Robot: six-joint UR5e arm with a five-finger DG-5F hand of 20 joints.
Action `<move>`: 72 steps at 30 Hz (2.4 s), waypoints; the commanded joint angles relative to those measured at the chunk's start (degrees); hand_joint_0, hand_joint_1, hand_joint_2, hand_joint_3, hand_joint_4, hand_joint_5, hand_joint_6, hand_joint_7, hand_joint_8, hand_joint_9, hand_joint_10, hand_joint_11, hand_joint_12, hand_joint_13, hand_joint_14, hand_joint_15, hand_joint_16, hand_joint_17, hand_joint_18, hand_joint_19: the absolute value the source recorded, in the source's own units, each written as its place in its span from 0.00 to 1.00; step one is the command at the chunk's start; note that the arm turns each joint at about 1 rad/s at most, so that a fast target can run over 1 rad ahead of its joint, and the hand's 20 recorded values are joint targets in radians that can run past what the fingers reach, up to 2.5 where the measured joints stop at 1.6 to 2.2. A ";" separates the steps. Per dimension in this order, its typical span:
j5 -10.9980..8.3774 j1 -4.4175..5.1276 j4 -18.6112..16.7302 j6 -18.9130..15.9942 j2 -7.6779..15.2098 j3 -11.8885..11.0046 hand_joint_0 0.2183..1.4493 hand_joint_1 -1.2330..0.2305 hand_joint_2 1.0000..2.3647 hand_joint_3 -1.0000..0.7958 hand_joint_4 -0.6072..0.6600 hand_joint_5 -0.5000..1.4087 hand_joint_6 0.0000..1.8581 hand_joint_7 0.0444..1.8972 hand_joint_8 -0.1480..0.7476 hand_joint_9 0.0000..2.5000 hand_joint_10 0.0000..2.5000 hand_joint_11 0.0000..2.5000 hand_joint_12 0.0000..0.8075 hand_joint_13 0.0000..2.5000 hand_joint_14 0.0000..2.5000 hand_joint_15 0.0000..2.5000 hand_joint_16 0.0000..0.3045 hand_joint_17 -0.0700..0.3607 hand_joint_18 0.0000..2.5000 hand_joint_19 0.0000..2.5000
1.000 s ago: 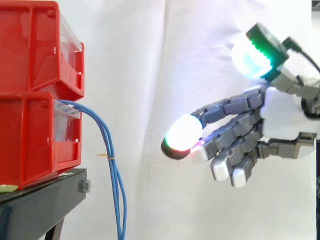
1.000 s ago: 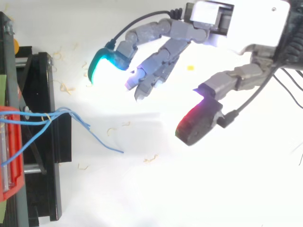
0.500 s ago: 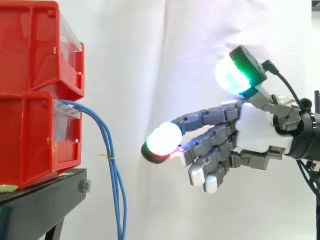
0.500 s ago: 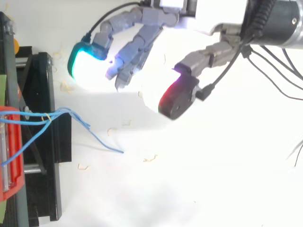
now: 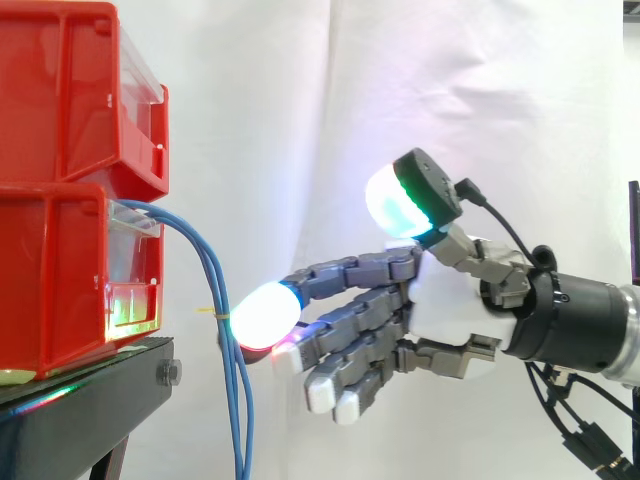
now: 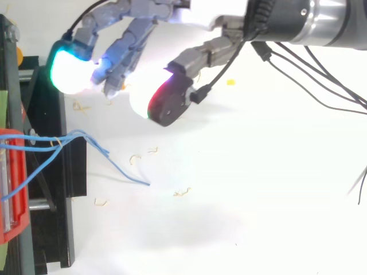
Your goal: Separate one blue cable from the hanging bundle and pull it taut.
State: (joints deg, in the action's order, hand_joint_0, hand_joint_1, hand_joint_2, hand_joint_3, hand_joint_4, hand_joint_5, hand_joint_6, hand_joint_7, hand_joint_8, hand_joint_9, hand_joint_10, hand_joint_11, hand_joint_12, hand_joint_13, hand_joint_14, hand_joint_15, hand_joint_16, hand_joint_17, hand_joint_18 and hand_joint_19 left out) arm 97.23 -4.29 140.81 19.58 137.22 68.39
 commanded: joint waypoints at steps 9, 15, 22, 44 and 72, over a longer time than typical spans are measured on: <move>-3.18 1.92 0.08 3.10 0.68 1.13 0.09 0.49 0.00 0.28 0.67 0.16 0.27 0.32 0.57 0.36 0.00 0.05 0.45 0.36 0.00 0.09 0.14 0.38 0.43 0.00; -7.49 3.94 -3.79 3.10 0.68 4.21 0.08 0.51 0.00 0.28 0.66 0.17 0.27 0.33 0.55 0.51 0.00 0.15 0.47 0.43 0.00 0.13 0.16 0.42 0.47 0.00; -8.11 5.08 -4.05 1.96 0.68 4.65 0.07 0.57 0.00 0.28 0.67 0.18 0.27 0.32 0.52 0.76 0.01 0.35 0.49 0.66 0.01 0.29 0.26 0.58 0.70 0.09; -12.59 7.01 -4.05 -1.82 0.68 4.65 0.07 0.58 0.00 0.28 0.69 0.20 0.27 0.32 0.43 0.99 0.02 0.75 0.52 0.84 0.01 0.57 0.30 0.65 0.87 0.22; -15.93 10.18 -0.45 -10.35 0.68 4.65 0.09 0.54 0.00 0.28 0.71 0.22 0.27 0.37 0.41 0.97 0.25 0.69 0.50 0.86 0.01 0.63 0.29 0.63 0.87 0.23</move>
State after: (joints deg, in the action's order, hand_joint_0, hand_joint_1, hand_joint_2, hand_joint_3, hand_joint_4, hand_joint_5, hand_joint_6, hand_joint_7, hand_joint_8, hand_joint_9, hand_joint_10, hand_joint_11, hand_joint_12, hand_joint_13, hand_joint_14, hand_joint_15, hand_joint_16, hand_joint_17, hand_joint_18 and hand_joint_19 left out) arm 81.16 5.66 139.51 10.02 137.90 73.06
